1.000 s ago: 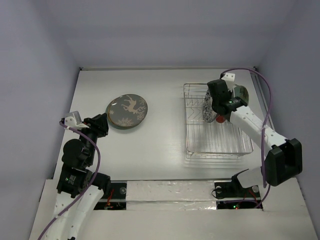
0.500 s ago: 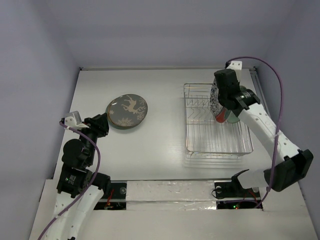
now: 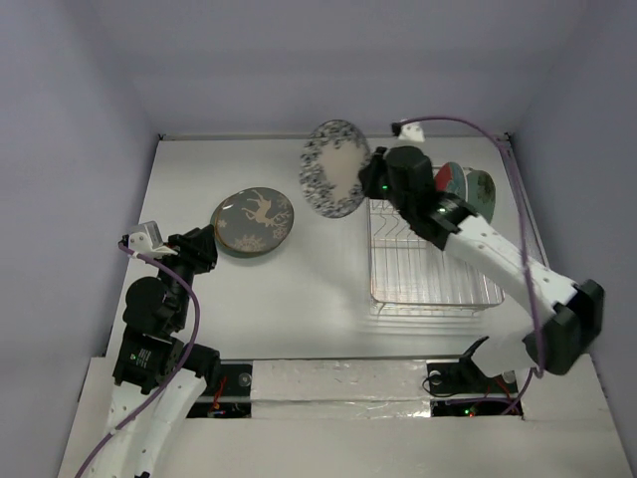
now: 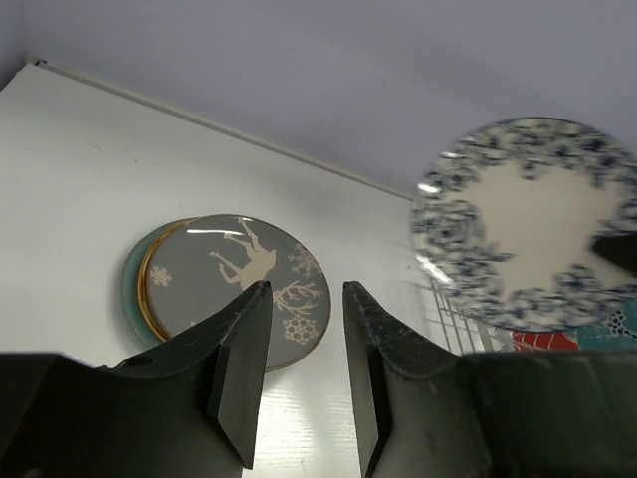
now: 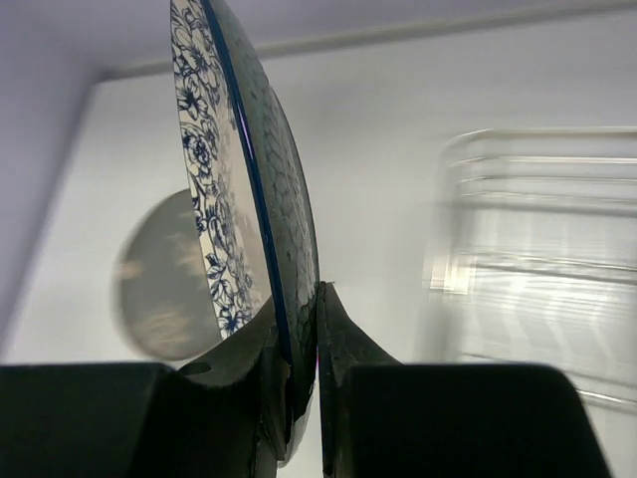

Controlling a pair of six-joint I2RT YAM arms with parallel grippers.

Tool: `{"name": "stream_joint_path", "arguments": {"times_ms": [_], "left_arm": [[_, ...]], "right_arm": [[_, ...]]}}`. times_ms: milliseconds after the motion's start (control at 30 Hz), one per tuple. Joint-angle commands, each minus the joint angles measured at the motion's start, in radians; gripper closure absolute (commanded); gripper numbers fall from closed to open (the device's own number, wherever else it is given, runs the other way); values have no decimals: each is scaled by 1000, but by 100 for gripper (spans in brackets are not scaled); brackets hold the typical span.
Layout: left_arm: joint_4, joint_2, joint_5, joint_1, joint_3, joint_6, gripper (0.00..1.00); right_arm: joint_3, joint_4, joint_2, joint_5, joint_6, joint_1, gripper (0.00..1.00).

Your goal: Unload the plates from the dish rack

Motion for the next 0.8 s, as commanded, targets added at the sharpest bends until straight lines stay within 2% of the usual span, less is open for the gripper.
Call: {"name": "stream_joint_path", "arguments": {"times_ms": [0,67,233,467,567,667,700,767], "left_arm": [[39,7,3,-6,-8,4,68],[38,8,3,-6,-8,3,68],[39,19,3,-6,-8,5,68],[41,16,3,-6,-10,3,68],[41,21,3,-6,-10,3,68],[39,19,3,-6,-8,3,68],[41,19,3,-6,-8,2,68],[39,19,3,-6,-8,3,68]], "right_arm": [[-4,514,130,-334,259,42,100],[27,604,255,-383,341,52,100],[134,689,501,-463,464,74,100],[151,755,652,-531,570,94,100],[148,740,689,-534,570,94,92],[131,726,718,-537,564,103,77],[130,714,724,-540,554,103,68],[136,677,747,-552,538,103,62]]}}
